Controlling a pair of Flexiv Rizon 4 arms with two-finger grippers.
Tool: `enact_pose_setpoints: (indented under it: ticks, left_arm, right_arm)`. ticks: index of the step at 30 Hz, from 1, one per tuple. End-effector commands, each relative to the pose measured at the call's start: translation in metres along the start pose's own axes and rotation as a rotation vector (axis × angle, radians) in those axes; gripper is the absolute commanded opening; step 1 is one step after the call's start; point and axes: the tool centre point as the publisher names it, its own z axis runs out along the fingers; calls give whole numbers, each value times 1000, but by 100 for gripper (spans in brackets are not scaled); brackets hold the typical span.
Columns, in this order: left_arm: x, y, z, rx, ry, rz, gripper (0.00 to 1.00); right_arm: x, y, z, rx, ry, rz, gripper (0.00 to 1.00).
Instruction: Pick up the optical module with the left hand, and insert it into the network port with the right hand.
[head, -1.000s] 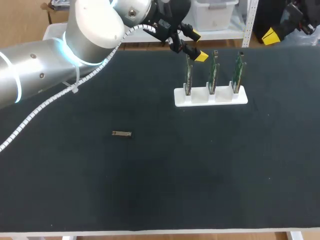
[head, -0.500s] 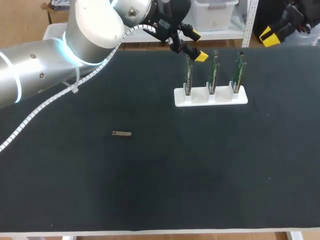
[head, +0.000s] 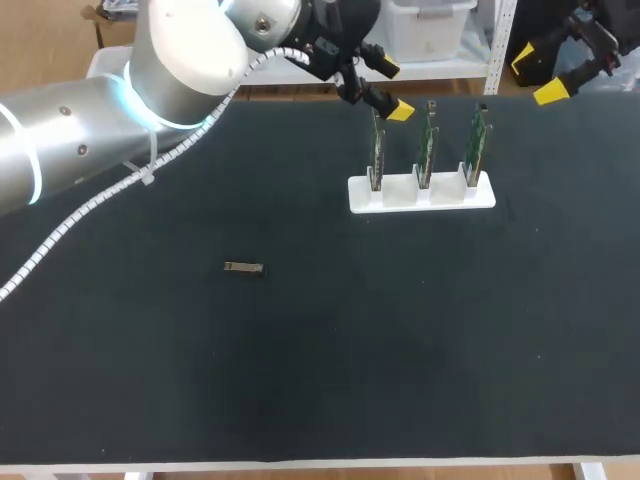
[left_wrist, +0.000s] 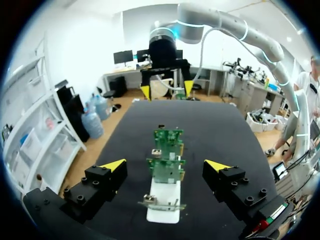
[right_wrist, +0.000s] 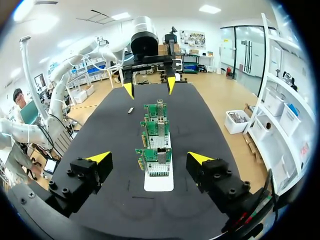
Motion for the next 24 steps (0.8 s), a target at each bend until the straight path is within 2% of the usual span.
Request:
enact_pose_setpoints:
  ticks: [1, 4, 9, 13, 17, 21, 24]
  left_arm:
    - [0, 2, -17, -7, 30, 8, 100]
    - [-1, 4, -32, 14, 41, 31, 100]
    - [-6, -2, -51, 70, 150, 126, 100]
    - [2, -9, -72, 103, 256, 162, 100]
    - [18, -25, -89, 103, 383, 136, 100]
    - [39, -46, -95, 87, 429, 46, 100]
    - [49, -63, -98, 67, 454, 21, 100]
  right_arm:
    - [0, -8, -2, -268, 0, 1, 100]
    - [0, -8, -2, -268, 0, 1, 100]
    - [0, -8, -2, -268, 0, 1, 100]
    - [0, -8, -2, -268, 0, 1, 100]
    - [0, -8, -2, -268, 0, 1, 100]
    - [0, -8, -2, -268, 0, 1, 100]
    - [0, -8, -2, -268, 0, 1, 100]
